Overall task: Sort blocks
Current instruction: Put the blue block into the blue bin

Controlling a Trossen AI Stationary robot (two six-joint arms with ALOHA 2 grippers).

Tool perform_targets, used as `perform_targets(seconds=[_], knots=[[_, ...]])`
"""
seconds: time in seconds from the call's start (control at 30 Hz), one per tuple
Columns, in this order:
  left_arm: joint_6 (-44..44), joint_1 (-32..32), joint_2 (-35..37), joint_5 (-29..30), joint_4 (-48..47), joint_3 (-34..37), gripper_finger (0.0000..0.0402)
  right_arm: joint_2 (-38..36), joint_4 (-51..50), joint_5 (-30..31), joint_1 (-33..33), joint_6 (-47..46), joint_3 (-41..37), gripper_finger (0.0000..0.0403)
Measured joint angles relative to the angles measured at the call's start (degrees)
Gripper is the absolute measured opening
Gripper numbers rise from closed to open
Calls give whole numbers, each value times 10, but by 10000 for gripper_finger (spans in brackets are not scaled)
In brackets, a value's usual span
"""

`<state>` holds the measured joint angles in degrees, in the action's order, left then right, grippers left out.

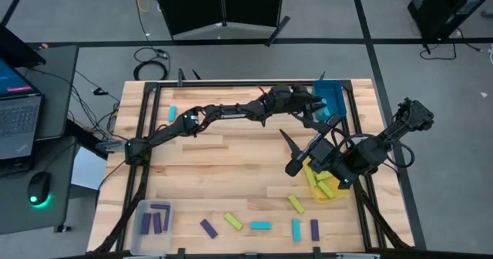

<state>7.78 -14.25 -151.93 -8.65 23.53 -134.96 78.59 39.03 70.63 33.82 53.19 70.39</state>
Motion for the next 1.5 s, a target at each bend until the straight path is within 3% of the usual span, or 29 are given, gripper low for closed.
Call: perform_targets(seconds=[0.17, 0.3, 0.63, 0.87, 1.07, 1.5], knots=[[-15, -18, 56, 0, -54, -3, 101, -1, 4, -14, -6, 14, 8, 240], [-18, -35, 61, -7, -120, 1, 101, -1, 3, -24, -20, 19, 8, 240], [-13, -47, 69, -20, -104, 0, 101, 0, 0, -26, -33, 19, 8, 236], [-13, -44, 64, -44, -88, 0, 101, -1, -67, 134, -50, 7, 1, 235], [2, -47, 63, -64, -86, 1, 101, -28, -96, 191, -61, -59, -80, 229], [19, -78, 63, -100, -71, 1, 101, -183, -80, 194, -18, -148, -251, 222]])
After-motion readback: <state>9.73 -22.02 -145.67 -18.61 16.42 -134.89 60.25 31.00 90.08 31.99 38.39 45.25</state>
